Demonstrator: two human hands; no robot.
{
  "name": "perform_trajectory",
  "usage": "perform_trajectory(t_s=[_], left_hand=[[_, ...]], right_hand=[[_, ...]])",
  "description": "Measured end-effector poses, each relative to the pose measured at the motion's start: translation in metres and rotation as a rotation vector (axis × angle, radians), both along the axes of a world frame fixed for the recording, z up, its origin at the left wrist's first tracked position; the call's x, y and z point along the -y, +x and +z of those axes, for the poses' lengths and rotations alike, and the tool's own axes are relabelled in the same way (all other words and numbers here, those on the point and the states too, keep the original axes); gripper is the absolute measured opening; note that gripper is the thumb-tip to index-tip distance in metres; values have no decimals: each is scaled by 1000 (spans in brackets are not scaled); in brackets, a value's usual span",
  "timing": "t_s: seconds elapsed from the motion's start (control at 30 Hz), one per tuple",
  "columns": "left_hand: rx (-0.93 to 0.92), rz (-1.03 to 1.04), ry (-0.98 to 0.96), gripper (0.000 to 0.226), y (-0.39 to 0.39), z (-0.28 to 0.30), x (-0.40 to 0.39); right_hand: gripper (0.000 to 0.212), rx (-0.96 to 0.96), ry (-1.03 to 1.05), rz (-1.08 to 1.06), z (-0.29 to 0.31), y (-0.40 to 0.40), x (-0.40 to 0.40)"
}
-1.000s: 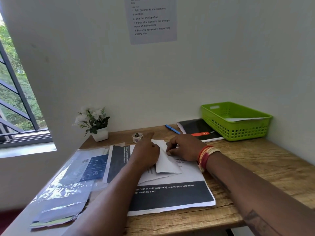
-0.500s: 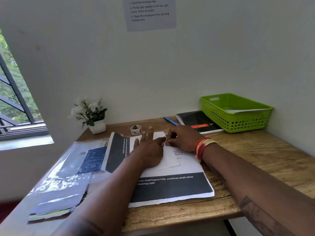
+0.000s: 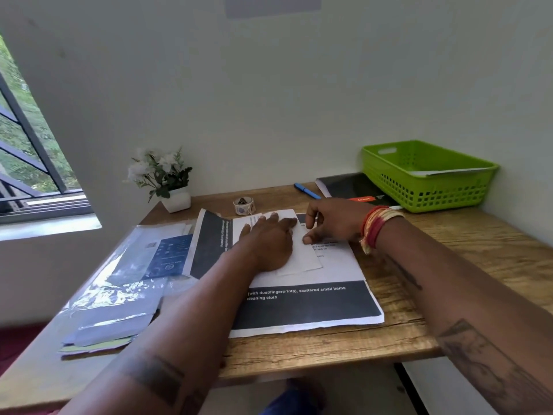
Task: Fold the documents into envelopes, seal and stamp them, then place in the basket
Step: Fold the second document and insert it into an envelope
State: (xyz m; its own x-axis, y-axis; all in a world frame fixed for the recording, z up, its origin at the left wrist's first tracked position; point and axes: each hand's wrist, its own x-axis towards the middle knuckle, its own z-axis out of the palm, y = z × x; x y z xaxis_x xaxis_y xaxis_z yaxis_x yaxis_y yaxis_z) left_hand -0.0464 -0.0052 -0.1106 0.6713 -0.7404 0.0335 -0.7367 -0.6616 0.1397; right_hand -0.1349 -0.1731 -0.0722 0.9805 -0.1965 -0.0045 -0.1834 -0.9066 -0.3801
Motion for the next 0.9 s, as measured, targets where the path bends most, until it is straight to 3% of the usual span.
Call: perform_trajectory(t_s=[0.23,0.63,0.73,0.9], left_hand=[[-32,0,22,53,8,2,7],[-27,3,-2,56,7,-5,7],[-47,6,6,56,3,-3,3],[-46,8,0,56,1,-2,2]], right_hand=[[43,-242,-79,110,18,-8,-3],[54,-420,-58,172,28,-12,-7],[52,-332,8,153,22,-16,-3],[18,57,0,42,1,-4,2]])
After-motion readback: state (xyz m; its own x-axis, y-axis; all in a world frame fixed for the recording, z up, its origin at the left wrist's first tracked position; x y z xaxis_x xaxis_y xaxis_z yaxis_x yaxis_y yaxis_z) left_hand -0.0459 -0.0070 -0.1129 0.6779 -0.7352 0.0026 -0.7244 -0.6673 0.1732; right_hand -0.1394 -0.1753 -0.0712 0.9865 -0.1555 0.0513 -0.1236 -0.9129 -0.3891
